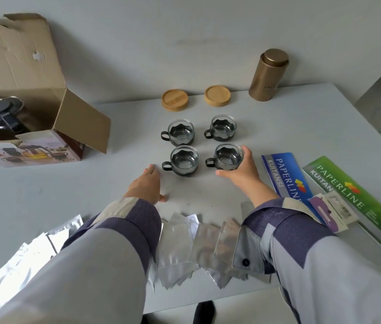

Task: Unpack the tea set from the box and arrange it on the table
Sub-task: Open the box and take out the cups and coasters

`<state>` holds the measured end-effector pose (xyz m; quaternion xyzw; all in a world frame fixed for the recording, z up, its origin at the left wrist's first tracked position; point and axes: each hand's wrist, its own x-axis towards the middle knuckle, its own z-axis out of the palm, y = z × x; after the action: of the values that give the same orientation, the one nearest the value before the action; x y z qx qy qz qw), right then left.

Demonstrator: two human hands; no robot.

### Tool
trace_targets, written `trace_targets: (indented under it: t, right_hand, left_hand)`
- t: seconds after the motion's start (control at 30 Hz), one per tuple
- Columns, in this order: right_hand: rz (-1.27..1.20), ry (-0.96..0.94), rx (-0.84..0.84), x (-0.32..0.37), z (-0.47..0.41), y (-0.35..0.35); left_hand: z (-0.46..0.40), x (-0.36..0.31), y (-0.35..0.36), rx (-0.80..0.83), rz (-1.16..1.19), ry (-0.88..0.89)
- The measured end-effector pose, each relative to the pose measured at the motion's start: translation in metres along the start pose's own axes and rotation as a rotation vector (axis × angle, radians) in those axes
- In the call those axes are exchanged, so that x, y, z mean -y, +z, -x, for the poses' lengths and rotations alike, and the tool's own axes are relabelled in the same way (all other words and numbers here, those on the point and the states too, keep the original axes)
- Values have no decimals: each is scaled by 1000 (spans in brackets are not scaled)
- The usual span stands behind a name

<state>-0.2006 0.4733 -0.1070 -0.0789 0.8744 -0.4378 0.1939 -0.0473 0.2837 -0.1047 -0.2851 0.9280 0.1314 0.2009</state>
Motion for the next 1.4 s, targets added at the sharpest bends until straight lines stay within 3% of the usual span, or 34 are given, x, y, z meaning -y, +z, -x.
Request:
trace_targets:
  t: [0.13, 0.27, 0.37, 0.53, 0.7, 0.97, 1.23, 1.4]
  right_hand:
    - [119, 155, 120, 13, 0, -15]
    - [274, 253, 113, 38, 2, -25]
    - [338, 227, 77, 60, 3, -25]
    - [470, 103, 96, 117, 10, 2]
    - [493, -43, 236, 183, 29, 66]
    - [247, -369, 353, 287, 63, 196]
    - [325, -460, 511, 337, 80, 307]
    - [526, -398, 471, 343, 74, 357]
  left_hand:
    - [-2, 1, -1, 26, -10, -1]
    - [1, 4, -2, 36, -9, 20]
    - [3, 7, -7, 65, -4, 34]
    - [3, 38, -47, -36, -1, -20]
    - [7, 99, -103, -258, 124, -64]
    - [25, 225, -142, -669, 237, -199]
    - [19, 323, -141, -596, 263, -353]
    - [9, 333, -135, -501, 223, -330]
